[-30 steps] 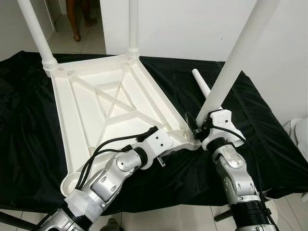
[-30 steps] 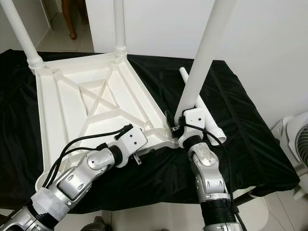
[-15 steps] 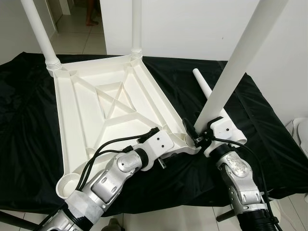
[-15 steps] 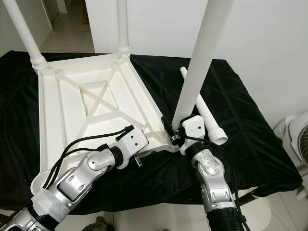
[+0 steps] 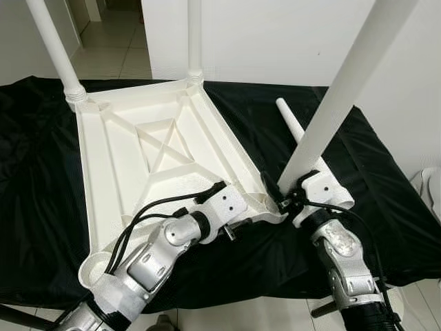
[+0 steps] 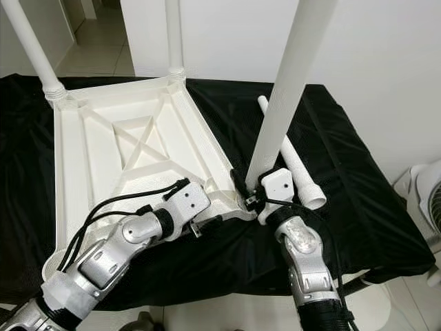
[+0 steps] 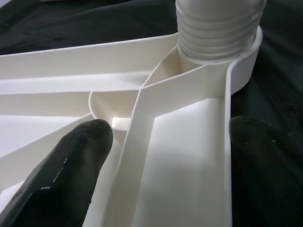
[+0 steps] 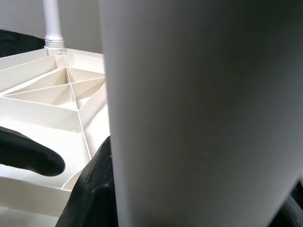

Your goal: Building children table

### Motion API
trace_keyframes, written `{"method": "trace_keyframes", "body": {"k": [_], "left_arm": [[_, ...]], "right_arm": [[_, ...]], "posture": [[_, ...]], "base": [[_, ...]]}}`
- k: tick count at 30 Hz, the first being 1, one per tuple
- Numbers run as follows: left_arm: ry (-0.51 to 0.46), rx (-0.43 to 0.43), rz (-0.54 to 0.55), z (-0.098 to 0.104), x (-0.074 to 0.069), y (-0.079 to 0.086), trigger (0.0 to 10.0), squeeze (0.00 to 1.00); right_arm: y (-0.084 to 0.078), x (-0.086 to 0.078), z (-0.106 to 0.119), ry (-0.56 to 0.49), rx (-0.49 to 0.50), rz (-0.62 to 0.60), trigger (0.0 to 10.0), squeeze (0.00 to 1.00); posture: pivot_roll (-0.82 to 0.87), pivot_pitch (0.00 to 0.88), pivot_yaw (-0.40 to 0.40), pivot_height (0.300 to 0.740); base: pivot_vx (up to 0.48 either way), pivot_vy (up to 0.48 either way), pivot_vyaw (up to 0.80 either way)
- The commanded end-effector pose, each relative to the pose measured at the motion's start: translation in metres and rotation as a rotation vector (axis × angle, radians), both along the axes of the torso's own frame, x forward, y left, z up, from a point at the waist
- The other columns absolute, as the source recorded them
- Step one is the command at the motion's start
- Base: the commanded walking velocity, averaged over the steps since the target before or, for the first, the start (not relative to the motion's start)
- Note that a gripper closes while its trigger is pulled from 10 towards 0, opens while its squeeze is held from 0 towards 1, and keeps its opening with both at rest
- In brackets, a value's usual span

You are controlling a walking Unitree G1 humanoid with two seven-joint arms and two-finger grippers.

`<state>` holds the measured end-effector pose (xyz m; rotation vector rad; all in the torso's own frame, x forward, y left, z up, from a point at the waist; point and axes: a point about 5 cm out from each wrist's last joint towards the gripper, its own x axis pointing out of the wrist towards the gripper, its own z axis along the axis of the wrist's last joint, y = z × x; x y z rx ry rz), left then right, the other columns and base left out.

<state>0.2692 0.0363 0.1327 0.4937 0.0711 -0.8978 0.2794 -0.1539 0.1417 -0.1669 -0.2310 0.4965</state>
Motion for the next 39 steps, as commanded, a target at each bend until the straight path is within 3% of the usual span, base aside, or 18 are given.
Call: {"method": "trace_keyframes", "body": {"k": [1,19,29,39], "left_arm": [[0.002,0.009,0.015,0.000,0.000,0.003,10.0,0.00],[0.000,0.005,0.011,0.003,-0.001,0.002,10.0,0.00],[0.000,0.009,0.004,0.003,-0.002,0.001,10.0,0.00],[0.002,0.012,0.005,0.002,-0.003,0.001,10.0,0.00]], "right_arm": [[-0.004,-0.004,-0.022,0.110,-0.021,-0.007,10.0,0.00],[-0.003,-0.002,-0.009,0.051,0.021,-0.003,10.0,0.00],[-0.003,0.005,0.003,0.066,0.152,-0.024,10.0,0.00],[-0.004,0.005,0.006,0.030,0.092,-0.008,10.0,0.00]], "posture": [[0.10,0.079,0.001,0.740],[0.10,0.073,-0.001,0.740],[0.11,0.058,-0.003,0.740],[0.11,0.053,-0.008,0.740]], "base": [[0.000,0.000,0.00],[0.000,0.000,0.00],[0.000,0.000,0.00],[0.000,0.000,0.00]]}}
